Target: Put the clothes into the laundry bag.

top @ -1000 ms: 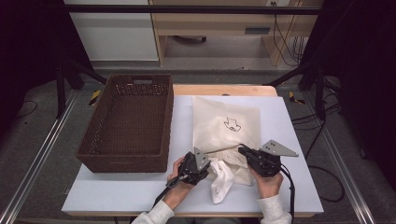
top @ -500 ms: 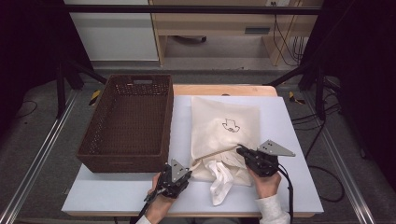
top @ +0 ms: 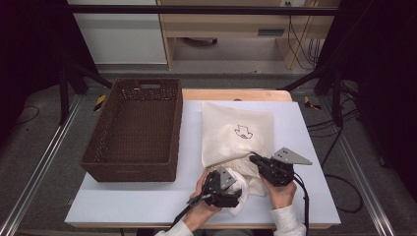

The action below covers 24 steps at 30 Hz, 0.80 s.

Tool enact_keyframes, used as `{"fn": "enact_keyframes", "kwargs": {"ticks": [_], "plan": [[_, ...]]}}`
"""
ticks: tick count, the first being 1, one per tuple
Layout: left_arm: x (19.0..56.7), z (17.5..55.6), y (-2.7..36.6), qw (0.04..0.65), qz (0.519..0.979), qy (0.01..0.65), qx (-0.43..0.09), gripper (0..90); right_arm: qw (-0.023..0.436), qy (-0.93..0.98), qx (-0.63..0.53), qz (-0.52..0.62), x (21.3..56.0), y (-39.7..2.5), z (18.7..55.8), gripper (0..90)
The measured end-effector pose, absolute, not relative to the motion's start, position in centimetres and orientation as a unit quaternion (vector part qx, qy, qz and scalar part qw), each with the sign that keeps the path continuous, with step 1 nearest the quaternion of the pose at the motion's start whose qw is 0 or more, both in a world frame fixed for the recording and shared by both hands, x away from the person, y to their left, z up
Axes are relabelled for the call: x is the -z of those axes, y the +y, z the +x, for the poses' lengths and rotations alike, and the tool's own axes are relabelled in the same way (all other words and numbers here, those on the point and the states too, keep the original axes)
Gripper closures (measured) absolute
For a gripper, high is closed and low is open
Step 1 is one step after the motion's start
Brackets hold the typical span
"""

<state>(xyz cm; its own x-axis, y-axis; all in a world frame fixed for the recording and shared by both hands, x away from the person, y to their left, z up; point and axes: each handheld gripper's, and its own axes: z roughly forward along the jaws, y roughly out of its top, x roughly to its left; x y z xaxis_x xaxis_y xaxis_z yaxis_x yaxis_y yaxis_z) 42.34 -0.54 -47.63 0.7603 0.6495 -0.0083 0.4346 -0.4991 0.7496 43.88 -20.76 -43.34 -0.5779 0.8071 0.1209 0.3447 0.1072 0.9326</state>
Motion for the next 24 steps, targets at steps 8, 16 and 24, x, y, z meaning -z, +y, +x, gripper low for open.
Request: {"fn": "enact_keyframes", "kwargs": {"ticks": [8,16,24], "plan": [[46.3,44.6,-1.7,0.376,0.856,0.322,-0.146,79.1,0.213,0.712,-0.534,0.403,43.3,-20.8,43.9,87.6],[44.6,46.0,-2.9,0.397,0.834,0.317,-0.215,80.8,0.213,0.708,-0.543,0.398,42.6,-21.0,43.6,87.8],[48.0,48.7,-3.7,0.364,0.821,0.350,-0.267,73.5,0.215,0.713,-0.532,0.404,42.7,-20.9,43.6,87.8]]}}
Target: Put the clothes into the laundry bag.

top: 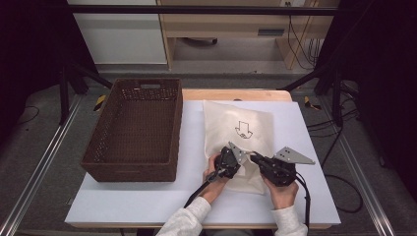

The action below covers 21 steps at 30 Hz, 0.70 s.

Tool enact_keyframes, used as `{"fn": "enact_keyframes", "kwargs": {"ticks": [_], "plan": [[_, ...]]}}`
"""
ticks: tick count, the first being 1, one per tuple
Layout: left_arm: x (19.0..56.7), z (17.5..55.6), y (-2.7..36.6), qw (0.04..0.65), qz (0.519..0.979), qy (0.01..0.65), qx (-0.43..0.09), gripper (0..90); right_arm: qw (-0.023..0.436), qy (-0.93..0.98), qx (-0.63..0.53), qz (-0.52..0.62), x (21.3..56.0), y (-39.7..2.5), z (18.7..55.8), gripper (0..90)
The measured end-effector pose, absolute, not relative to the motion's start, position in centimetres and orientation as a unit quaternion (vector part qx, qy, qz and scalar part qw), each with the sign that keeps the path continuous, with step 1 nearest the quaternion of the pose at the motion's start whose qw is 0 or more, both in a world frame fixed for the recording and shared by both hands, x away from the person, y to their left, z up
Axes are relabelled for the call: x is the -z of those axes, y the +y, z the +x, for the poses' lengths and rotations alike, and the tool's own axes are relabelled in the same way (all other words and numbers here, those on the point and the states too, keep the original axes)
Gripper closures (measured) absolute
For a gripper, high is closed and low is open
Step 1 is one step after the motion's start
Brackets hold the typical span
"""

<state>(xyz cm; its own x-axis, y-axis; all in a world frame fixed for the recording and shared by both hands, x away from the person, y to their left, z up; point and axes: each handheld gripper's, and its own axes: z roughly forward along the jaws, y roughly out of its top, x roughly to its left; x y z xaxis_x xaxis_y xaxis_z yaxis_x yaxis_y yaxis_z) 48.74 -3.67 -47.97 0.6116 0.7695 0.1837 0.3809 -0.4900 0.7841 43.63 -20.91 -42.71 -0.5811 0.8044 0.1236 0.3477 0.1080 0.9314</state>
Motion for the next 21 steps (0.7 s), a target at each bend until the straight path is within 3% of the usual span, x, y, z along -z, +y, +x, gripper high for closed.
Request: {"fn": "enact_keyframes", "kwargs": {"ticks": [7,10,17,21], "plan": [[46.0,46.3,-1.4,0.416,0.822,0.332,-0.203,44.5,0.217,0.708,-0.532,0.411,43.0,-21.4,43.8,87.7],[44.5,44.3,0.4,0.425,0.826,0.313,-0.199,40.9,0.217,0.706,-0.535,0.411,43.0,-21.6,43.8,87.7],[43.4,41.9,5.6,0.402,0.816,0.330,-0.252,37.2,0.215,0.708,-0.534,0.409,42.7,-21.6,43.7,87.5],[45.3,42.8,6.7,0.371,0.823,0.372,-0.217,37.7,0.215,0.710,-0.530,0.412,42.9,-21.3,43.8,87.3]]}}
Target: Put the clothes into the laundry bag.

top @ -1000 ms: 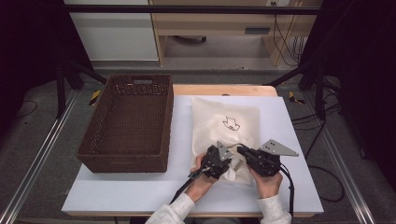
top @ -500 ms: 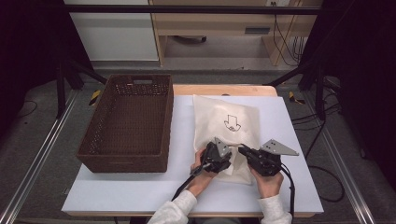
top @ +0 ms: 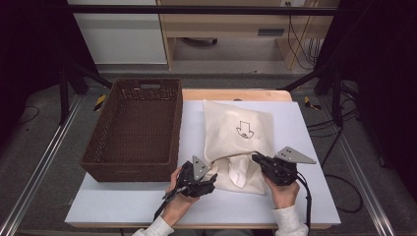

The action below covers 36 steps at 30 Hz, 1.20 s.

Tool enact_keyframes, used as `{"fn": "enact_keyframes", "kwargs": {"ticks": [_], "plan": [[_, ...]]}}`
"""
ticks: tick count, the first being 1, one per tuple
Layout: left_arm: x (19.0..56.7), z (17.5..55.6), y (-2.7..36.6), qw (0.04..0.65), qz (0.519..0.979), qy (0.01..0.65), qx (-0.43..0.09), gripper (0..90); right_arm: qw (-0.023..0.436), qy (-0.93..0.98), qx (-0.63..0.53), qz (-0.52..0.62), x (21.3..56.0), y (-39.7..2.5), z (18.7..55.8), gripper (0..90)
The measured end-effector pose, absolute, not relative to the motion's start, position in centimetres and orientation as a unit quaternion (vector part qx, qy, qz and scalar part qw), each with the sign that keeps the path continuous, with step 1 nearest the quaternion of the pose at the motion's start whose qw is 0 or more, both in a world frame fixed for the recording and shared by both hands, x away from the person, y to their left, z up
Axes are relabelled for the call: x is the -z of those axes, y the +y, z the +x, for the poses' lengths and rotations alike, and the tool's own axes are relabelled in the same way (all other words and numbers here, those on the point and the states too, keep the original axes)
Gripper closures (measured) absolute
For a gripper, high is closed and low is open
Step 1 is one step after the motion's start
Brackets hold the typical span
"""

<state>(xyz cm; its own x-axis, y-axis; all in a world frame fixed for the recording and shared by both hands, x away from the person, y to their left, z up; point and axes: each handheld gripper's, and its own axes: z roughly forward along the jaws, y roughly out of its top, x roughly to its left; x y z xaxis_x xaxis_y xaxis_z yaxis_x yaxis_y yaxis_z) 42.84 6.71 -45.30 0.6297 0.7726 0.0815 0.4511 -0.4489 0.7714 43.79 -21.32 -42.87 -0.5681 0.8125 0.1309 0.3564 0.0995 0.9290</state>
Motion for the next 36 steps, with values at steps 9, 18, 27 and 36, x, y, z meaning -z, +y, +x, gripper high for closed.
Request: {"fn": "enact_keyframes", "kwargs": {"ticks": [9,18,27,36], "plan": [[47.6,44.0,7.4,0.374,0.825,0.392,-0.159,75.3,0.228,0.714,-0.517,0.412,42.9,-21.3,43.4,75.6],[47.7,42.7,8.0,0.387,0.820,0.386,-0.170,81.4,0.240,0.715,-0.497,0.429,42.7,-22.2,39.9,56.0],[47.6,42.1,8.0,0.398,0.815,0.385,-0.172,81.9,0.226,0.731,-0.441,0.469,46.8,-21.1,39.8,48.5],[47.5,41.8,8.4,0.403,0.812,0.389,-0.166,81.7,0.236,0.747,-0.378,0.494,48.0,-22.8,40.0,88.4]]}}
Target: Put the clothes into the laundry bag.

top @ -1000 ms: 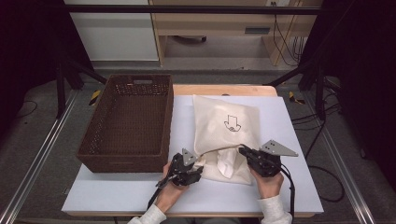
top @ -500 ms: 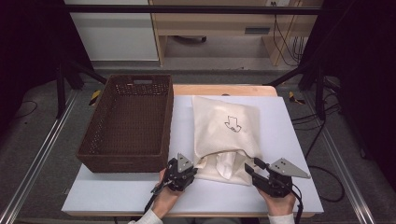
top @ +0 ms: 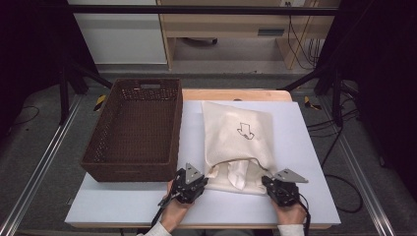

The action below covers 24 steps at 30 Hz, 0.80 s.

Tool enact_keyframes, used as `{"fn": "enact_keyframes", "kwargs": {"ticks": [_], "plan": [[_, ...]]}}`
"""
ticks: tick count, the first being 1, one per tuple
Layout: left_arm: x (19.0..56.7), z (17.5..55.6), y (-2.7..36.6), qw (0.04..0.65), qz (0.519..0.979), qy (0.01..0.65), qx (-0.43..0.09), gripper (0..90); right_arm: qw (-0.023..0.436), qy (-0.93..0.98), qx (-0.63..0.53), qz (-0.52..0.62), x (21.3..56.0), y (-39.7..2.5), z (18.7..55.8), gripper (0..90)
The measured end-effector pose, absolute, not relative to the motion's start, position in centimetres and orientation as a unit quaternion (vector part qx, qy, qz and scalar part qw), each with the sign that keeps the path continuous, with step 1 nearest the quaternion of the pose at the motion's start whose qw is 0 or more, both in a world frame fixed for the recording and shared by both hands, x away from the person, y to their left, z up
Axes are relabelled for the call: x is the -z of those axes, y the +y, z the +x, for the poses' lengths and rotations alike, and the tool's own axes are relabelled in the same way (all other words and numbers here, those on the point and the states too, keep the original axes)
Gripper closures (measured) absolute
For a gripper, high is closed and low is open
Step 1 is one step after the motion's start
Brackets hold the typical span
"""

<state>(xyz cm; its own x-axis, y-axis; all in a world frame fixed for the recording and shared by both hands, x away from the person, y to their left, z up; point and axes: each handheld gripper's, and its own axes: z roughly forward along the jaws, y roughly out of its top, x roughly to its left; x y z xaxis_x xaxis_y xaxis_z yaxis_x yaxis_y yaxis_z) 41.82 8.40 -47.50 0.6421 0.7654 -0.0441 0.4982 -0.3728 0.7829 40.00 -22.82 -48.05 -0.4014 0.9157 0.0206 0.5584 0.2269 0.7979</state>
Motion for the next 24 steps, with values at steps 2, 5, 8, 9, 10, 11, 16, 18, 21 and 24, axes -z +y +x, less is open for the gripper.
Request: {"fn": "enact_keyframes", "kwargs": {"ticks": [2,5,8,9,10,11,16,18,21,24], "plan": [[47.6,41.7,8.5,0.405,0.811,0.391,-0.160,81.4,0.233,0.733,-0.397,0.501,47.6,-24.3,39.2,88.6],[47.8,41.5,8.4,0.402,0.813,0.389,-0.163,80.7,0.226,0.722,-0.412,0.509,47.4,-25.6,38.5,88.4],[47.6,41.2,8.2,0.401,0.811,0.389,-0.174,69.2,0.215,0.734,-0.399,0.506,48.5,-25.4,38.5,83.9],[47.3,41.0,8.1,0.407,0.808,0.386,-0.177,63.3,0.217,0.738,-0.398,0.500,48.5,-25.1,38.6,79.9],[46.9,40.7,8.1,0.418,0.805,0.382,-0.178,58.6,0.223,0.738,-0.403,0.493,48.3,-24.9,38.5,75.7],[46.4,40.4,8.0,0.424,0.803,0.377,-0.183,55.8,0.226,0.735,-0.413,0.487,47.9,-24.7,38.4,73.4],[45.9,40.3,6.0,0.415,0.817,0.348,-0.197,52.6,0.220,0.735,-0.454,0.453,46.3,-22.5,38.4,57.0],[46.6,41.0,5.2,0.393,0.825,0.351,-0.205,52.7,0.208,0.739,-0.462,0.444,46.3,-21.2,38.9,51.3],[47.8,42.4,4.7,0.373,0.830,0.363,-0.198,56.7,0.182,0.751,-0.455,0.442,47.1,-19.1,40.1,42.9],[48.3,42.9,4.7,0.364,0.834,0.367,-0.196,66.0,0.169,0.770,-0.432,0.439,48.3,-17.4,40.9,47.3]]}}
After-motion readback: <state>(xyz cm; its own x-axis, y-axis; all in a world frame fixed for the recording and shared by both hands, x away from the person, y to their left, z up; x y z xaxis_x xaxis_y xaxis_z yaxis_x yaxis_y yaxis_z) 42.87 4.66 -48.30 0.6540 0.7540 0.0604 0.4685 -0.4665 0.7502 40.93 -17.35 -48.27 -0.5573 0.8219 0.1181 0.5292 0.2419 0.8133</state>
